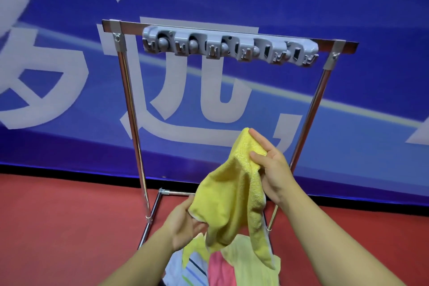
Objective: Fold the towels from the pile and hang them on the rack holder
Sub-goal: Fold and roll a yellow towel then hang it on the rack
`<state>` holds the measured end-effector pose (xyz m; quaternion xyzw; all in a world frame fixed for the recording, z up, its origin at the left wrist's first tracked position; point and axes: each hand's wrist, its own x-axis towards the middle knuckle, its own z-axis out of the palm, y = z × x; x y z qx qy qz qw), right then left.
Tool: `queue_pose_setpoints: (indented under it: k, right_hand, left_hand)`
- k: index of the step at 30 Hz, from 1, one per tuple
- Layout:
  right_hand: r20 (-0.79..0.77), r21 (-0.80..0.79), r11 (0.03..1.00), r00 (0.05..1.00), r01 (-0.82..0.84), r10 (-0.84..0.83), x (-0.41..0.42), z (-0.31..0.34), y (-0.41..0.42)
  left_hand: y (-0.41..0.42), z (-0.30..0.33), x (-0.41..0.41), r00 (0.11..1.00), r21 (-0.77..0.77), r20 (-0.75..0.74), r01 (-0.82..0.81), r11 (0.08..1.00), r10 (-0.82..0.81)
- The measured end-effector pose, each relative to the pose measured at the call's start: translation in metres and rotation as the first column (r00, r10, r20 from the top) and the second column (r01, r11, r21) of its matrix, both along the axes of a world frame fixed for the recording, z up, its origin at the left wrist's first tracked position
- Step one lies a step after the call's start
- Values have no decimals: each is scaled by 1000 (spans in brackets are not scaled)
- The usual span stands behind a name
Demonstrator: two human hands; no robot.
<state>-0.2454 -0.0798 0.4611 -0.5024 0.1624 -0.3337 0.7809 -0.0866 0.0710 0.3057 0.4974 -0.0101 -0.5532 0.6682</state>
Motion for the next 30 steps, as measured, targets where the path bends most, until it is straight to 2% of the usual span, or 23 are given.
queue_pose_setpoints:
  k: [4,6,8,10,14,16,19,20,22,25,27,30]
  right_hand:
    - [-114,-33,996,990,83,-87,-9,-37,-15]
    - [-243,-189,972,952,139,-184,-15,-61,-28]
    - [-375,-422,892,864,164,-336,-21,-81,-42]
    - [-453,-575,804,761,150,-465,-25,-99,-53]
    - [-526,-690,719,625,83,-577,-27,-131,-71]
    - [-530,-653,741,605,156,-594,-25,-143,-73]
    - [-512,-415,818,641,399,-572,-26,-155,-71]
    - [-513,-343,837,661,427,-547,-27,-158,-71]
    - [-532,-192,889,717,415,-450,-29,-162,-75]
    - [-454,33,954,855,299,-252,-29,-153,-77]
    - [-435,30,968,875,249,-211,-29,-152,-79]
    - [-482,-118,961,832,249,-274,-26,-158,-82]
  left_hand:
    - [-9,14,20,936,25,290,-218,976,201]
    - [-10,18,35,888,-2,345,-323,946,303]
    - [-11,15,51,842,-38,388,-391,920,374]
    - [-9,10,61,812,-44,428,-421,906,398]
    - [-6,18,63,685,-41,638,-426,904,352]
    - [-5,17,66,627,-50,715,-395,917,309]
    - [-6,16,73,604,-44,734,-414,909,311]
    - [-6,16,75,609,-41,731,-412,910,308]
    - [-8,16,79,626,-25,721,-406,914,298]
    - [-7,11,86,692,-52,640,-393,918,333]
    - [-6,8,88,745,-79,562,-384,920,359]
    - [-6,9,90,767,-85,535,-367,926,354]
